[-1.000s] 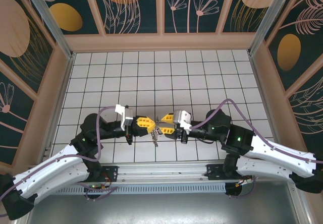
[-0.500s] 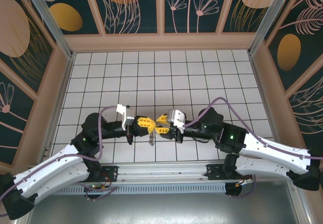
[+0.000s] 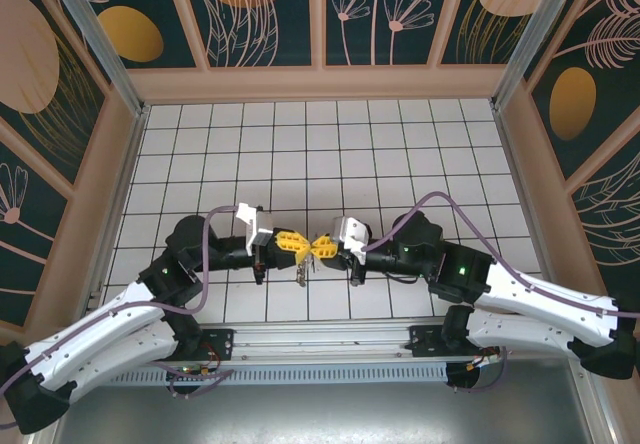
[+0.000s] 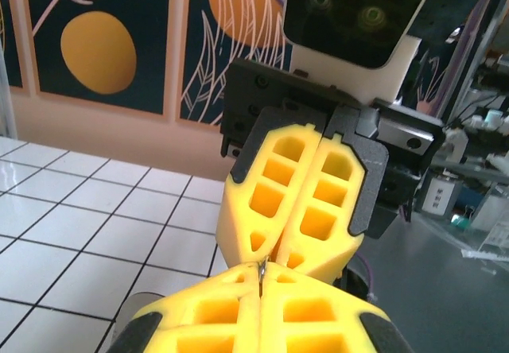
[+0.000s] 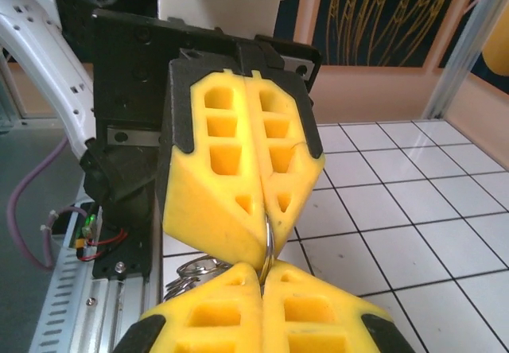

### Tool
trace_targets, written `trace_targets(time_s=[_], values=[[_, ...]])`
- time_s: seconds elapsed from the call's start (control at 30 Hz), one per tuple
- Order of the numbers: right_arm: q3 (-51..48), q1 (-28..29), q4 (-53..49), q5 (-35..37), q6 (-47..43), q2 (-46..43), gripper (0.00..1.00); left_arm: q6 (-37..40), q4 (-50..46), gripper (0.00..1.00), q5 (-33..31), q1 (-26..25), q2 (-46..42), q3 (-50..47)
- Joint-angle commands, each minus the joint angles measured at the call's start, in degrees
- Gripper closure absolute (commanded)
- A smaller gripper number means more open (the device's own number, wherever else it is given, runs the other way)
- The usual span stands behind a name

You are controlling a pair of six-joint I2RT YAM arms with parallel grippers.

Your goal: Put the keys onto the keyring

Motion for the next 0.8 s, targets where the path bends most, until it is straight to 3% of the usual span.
trace_targets(time_s=[0.0, 0.3, 0.63, 0.7, 0.77], values=[[4.06, -0.6, -2.97, 3.4, -2.46, 1.49, 1.0, 5.84, -13.61, 1.0, 3.19, -0.68, 1.73, 5.87], [8.52, -0.71, -8.46, 5.18, -4.54, 5.68, 1.0, 14.25, -32.39, 0.94, -3.63, -0.69, 4.73, 13.72], [11.55, -0.68, -11.2, 6.24, -6.0, 9.8, 1.0, 18.02, -39.44, 0.8, -7.42, -0.69, 7.71, 17.07], [11.7, -0.68, -11.21, 6.32, -6.17, 10.1, 1.0, 18.49, -40.03, 0.81, -7.52, -0.63, 8.16, 17.33], [11.86, -0.71, -11.36, 6.33, -6.26, 10.41, 1.0, 18.96, -40.31, 0.94, -7.04, -0.61, 8.57, 17.41]])
